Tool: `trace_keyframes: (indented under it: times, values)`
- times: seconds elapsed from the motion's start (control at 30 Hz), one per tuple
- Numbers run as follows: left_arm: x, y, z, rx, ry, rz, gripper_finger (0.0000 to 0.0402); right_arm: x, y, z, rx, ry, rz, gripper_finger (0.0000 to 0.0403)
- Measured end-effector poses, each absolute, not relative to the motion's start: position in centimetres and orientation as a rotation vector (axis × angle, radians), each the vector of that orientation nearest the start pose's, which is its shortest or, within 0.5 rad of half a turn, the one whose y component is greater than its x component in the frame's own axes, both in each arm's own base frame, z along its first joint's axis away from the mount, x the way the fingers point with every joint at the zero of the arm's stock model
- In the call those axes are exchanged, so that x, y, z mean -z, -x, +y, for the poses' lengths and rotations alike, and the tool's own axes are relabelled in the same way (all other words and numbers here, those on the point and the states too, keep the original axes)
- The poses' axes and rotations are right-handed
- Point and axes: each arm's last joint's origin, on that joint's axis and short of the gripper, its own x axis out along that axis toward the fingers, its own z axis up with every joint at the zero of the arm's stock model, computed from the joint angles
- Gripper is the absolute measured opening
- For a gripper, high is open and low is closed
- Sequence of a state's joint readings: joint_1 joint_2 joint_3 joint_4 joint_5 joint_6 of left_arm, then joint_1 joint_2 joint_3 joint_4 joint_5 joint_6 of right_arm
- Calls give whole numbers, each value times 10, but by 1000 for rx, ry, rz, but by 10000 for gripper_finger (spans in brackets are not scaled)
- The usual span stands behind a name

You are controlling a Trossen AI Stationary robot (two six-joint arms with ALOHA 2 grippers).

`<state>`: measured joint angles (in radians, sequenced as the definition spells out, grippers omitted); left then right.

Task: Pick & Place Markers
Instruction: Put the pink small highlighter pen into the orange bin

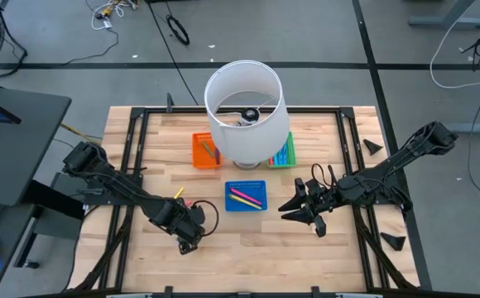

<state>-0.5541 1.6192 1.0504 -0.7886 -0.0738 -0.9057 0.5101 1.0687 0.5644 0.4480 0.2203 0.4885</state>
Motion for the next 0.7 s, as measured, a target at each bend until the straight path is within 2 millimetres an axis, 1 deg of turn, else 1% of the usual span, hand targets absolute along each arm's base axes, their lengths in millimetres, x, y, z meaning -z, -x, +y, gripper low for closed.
trace_keyframes:
  times: [0.17,0.3,0.47,0.7]
  values:
    - [-192,-251,-152,-206,356,1331,210,-264,-206,108,-271,-465,122,119]
    - [-192,-251,-153,-268,435,1323,210,-264,-206,108,-271,-465,122,119]
    - [-192,-251,-152,-449,662,1292,210,-264,-206,108,-271,-462,122,119]
    - [-192,-251,-153,-714,997,1210,210,-264,-206,108,-274,-402,114,119]
